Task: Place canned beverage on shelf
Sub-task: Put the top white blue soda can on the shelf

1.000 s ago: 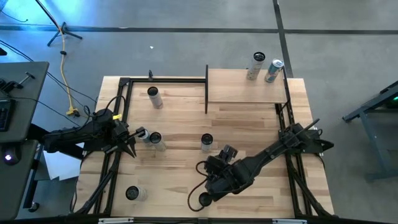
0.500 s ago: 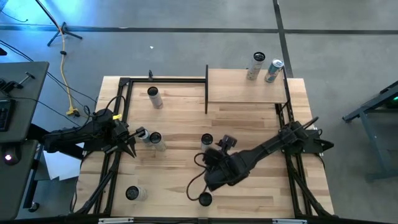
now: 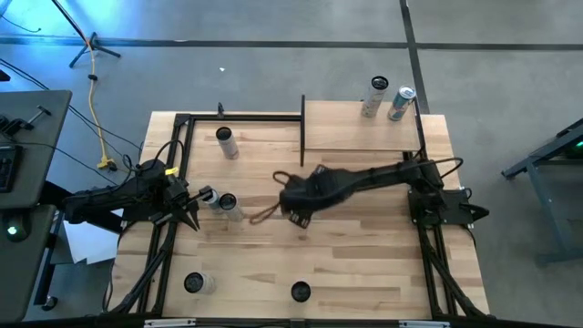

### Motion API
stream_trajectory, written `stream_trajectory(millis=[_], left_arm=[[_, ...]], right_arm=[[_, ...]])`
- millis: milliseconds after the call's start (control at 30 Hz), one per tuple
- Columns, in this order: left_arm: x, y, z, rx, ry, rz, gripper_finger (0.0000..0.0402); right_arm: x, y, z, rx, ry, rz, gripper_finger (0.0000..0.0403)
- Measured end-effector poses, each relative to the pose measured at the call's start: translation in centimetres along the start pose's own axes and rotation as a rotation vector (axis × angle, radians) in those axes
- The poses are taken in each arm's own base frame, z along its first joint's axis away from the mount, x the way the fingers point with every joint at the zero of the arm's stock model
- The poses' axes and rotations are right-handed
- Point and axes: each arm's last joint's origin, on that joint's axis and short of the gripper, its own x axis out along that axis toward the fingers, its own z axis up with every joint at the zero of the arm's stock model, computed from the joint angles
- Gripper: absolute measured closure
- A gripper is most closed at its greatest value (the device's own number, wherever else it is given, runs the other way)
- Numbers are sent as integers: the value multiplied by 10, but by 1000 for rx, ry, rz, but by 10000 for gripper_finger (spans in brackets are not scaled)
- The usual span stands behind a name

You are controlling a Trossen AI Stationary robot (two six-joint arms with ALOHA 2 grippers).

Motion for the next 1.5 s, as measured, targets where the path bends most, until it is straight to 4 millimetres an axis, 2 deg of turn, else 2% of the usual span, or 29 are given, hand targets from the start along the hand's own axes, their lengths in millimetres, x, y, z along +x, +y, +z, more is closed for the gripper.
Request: stream_trajectory(millis=[267,567,667,800,1033,1500], left_arm=[[0,0,0,-1,0,0,398],[0,0,0,0,0,0,398],[0,0,0,0,0,0,398],[0,0,0,-1,0,0,398],[0,0,0,0,0,0,398],[0,0,0,0,0,0,398]], right_arm=[[9,-23,13,83,102,91,110],[10,-24,12,157,198,204,110],[6,-25,11,163,200,217,110],[-10,-31,11,194,167,245,110],[-21,-16,4,147,125,295,110],[-18,-1,1,-7,82,320,110]])
